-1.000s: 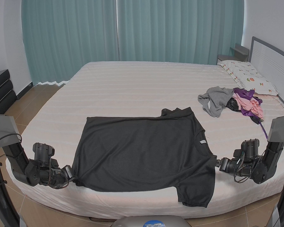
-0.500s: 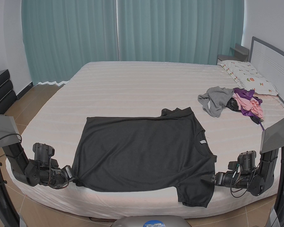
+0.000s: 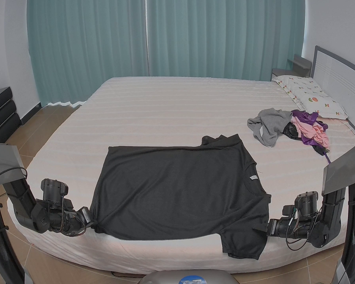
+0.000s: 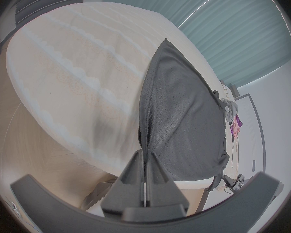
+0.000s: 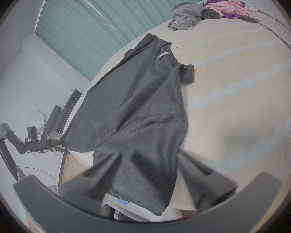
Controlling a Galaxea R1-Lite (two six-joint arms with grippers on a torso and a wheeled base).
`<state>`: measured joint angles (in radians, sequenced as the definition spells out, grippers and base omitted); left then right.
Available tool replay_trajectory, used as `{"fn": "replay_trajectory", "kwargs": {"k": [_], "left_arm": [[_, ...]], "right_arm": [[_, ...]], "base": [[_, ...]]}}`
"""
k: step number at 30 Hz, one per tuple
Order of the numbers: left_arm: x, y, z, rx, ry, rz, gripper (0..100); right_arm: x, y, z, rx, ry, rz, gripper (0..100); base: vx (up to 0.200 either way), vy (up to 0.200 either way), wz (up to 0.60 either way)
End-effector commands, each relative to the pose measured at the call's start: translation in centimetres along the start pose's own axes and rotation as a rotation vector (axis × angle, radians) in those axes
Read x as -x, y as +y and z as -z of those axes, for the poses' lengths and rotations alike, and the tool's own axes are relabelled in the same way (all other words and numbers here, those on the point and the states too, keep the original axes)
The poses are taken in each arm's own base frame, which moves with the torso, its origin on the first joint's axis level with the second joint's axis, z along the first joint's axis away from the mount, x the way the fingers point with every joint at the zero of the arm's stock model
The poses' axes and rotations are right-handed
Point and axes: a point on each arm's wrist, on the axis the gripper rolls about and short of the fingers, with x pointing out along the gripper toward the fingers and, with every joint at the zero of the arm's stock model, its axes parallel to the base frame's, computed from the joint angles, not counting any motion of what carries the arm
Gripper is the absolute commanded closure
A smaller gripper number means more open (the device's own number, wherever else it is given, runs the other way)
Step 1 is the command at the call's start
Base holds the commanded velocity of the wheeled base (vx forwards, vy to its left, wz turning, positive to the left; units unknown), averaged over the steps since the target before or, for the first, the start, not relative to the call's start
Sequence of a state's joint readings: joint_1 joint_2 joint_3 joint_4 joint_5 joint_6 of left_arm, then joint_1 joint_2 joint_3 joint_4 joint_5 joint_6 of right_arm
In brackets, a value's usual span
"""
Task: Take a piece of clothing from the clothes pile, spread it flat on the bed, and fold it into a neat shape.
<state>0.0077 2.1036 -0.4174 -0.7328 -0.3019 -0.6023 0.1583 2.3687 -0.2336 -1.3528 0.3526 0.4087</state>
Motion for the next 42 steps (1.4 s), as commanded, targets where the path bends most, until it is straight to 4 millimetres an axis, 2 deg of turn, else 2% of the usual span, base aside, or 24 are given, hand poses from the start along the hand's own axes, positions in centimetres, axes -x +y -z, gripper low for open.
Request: {"fn": "replay_trajectory", "kwargs": {"k": [1,12,18,36,42], "left_arm": [[0.0,0.0,0.0,0.003,-0.001,0.0,100],[0.3,0.2,-0.1,0.012,0.007,0.02,100],[0.5,0.6,0.4,0.021,0.02,0.005,100],[1.8,1.1,1.3,0.011,0.016,-0.016,100],[2.0,1.7,1.8,-0.043,0.034,-0.036,100]], "right_arm": [[0.0,-0.2,0.1,-0.002,0.001,0.01,100],[3.2,-1.3,0.3,-0.047,-0.031,0.056,100],[5.0,-1.0,1.7,-0.058,0.006,0.034,100],[6.0,-0.9,2.7,-0.096,0.107,0.058,100],[6.6,-0.5,3.0,-0.087,0.145,0.072,100]], "base": [[0.0,0.0,0.0],[0.0,0.0,0.0],[0.0,0.0,0.0],[0.0,0.0,0.0],[0.0,0.0,0.0]]}}
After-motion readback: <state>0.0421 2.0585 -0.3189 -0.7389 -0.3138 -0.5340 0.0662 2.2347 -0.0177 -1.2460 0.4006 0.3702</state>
